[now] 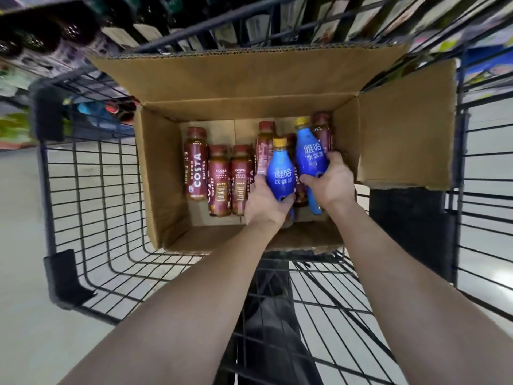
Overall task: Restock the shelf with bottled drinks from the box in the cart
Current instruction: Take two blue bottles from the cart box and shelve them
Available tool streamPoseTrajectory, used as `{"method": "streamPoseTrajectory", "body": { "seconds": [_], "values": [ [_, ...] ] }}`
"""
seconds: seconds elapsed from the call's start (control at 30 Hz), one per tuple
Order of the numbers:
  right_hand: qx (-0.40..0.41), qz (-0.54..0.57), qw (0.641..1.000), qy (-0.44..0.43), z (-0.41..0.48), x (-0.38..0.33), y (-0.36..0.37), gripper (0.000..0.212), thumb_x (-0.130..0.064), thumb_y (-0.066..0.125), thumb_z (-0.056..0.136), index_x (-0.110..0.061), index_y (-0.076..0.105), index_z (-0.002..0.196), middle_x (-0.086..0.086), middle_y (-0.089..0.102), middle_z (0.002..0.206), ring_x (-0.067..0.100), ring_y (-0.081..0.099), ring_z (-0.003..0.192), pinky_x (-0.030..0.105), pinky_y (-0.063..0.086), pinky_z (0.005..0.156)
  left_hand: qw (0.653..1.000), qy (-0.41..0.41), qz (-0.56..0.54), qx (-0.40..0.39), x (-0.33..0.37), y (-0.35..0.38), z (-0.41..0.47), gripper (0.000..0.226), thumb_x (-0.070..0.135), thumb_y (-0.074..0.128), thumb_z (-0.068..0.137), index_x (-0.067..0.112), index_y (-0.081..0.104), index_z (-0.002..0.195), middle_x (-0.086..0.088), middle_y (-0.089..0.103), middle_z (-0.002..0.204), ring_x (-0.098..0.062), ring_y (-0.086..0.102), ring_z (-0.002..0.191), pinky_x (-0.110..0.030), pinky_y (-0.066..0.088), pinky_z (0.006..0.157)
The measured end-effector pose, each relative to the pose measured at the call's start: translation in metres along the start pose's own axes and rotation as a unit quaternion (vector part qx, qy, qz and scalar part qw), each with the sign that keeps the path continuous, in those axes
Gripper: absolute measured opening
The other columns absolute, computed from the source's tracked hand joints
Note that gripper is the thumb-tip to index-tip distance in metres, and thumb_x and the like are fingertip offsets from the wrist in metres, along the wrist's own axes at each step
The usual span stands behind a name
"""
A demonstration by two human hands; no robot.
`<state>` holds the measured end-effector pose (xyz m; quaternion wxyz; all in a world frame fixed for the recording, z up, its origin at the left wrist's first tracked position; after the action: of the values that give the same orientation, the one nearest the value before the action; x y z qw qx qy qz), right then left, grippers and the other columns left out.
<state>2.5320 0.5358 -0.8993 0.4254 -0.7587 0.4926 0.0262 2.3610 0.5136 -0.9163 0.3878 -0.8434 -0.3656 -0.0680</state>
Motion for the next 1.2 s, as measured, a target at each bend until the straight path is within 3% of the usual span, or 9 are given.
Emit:
{"method": "streamPoseTrajectory", "body": {
  "seconds": [0.23,0.4,0.5,0.6,0.7,0.8,0.9,1.13,1.2],
  "values": [
    [-0.033,0.113,0.992,0.048,-0.052,-0.024,-0.024,0.082,-0.023,0.091,0.069,-0.015,0.049,0.138,0.005,0.070,0.120,0.027,0.069,0.105,0.037,0.054,0.093,0.999,0.045,-0.001,-0.022,0.008,-0.078,-0.030,0.063,0.033,0.087,0.078,0.021,0.047,0.125,0.001,0.068,0.112,-0.021,0.066,0.101,-0.030,0.050,0.086],
    [-0.047,0.214,0.975,0.041,-0.097,-0.068,-0.047,0.072,-0.029,0.093,0.050,-0.016,0.065,0.115,0.004,0.076,0.100,0.028,0.074,0.088,0.049,0.061,0.082,0.998,0.041,-0.051,0.017,0.023,-0.150,-0.068,0.071,0.027,0.089,0.078,0.013,0.047,0.134,-0.002,0.070,0.121,-0.021,0.067,0.109,-0.022,0.043,0.085],
    [-0.037,0.230,0.973,-0.001,-0.119,-0.101,-0.060,0.071,-0.037,0.095,0.043,-0.018,0.068,0.106,-0.001,0.078,0.097,0.024,0.075,0.088,0.047,0.061,0.082,0.995,0.046,-0.081,0.041,0.031,-0.189,-0.088,0.077,0.026,0.090,0.076,0.013,0.048,0.139,0.003,0.068,0.117,-0.016,0.066,0.106,-0.019,0.042,0.088],
    [-0.037,0.207,0.976,-0.061,-0.152,-0.149,-0.078,0.066,-0.019,0.096,0.059,-0.015,0.068,0.118,0.001,0.075,0.106,0.019,0.071,0.092,0.034,0.057,0.085,0.987,0.088,-0.122,0.056,0.036,-0.227,-0.105,0.083,0.028,0.092,0.071,0.018,0.050,0.142,0.009,0.069,0.115,-0.014,0.069,0.105,-0.031,0.051,0.100],
    [-0.030,0.158,0.978,-0.134,-0.183,-0.196,-0.086,0.072,-0.019,0.095,0.063,-0.015,0.065,0.129,0.002,0.072,0.114,0.020,0.068,0.101,0.033,0.052,0.090,0.981,0.092,-0.143,0.090,0.029,-0.267,-0.125,0.081,0.020,0.092,0.074,0.015,0.048,0.142,0.006,0.068,0.116,-0.014,0.067,0.104,-0.029,0.051,0.098],
    [-0.031,0.121,0.973,-0.195,-0.213,-0.240,-0.084,0.065,-0.015,0.093,0.064,-0.015,0.067,0.124,0.002,0.072,0.110,0.022,0.068,0.101,0.028,0.046,0.081,0.968,0.113,-0.187,0.124,0.017,-0.310,-0.143,0.083,0.017,0.093,0.073,0.013,0.047,0.141,0.001,0.068,0.116,-0.015,0.068,0.101,-0.026,0.052,0.093],
    [-0.030,0.081,0.965,-0.247,-0.248,-0.281,-0.071,0.067,-0.021,0.092,0.066,-0.020,0.066,0.127,0.000,0.072,0.115,0.017,0.065,0.101,0.026,0.042,0.080,0.956,0.130,-0.203,0.166,-0.004,-0.361,-0.161,0.079,0.020,0.094,0.072,0.010,0.051,0.137,-0.002,0.069,0.118,-0.014,0.067,0.102,-0.020,0.049,0.089],
    [-0.021,0.111,0.936,-0.332,-0.364,-0.366,-0.001,0.069,-0.025,0.093,0.065,-0.022,0.065,0.128,-0.007,0.070,0.109,0.016,0.067,0.099,0.028,0.048,0.083,0.921,0.163,-0.233,0.265,-0.096,-0.483,-0.219,0.088,0.045,0.094,0.059,0.025,0.053,0.134,0.001,0.074,0.115,-0.017,0.071,0.104,-0.036,0.056,0.095],
    [-0.024,0.122,0.929,-0.348,-0.404,-0.386,0.022,0.066,-0.027,0.093,0.066,-0.022,0.065,0.125,-0.007,0.071,0.108,0.017,0.068,0.097,0.030,0.051,0.083,0.916,0.178,-0.235,0.273,-0.131,-0.517,-0.241,0.084,0.042,0.095,0.062,0.024,0.053,0.132,0.004,0.073,0.114,-0.012,0.071,0.100,-0.026,0.056,0.091]
  ]
}}
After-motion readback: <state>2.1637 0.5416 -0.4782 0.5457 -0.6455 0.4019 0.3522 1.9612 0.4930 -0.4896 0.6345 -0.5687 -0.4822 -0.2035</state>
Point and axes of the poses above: each hand's wrist, its own z-axis towards the middle knuckle, its own y-axis out of the palm, x = y × z, the point moved 4 cm from there along z, towards the middle knuckle
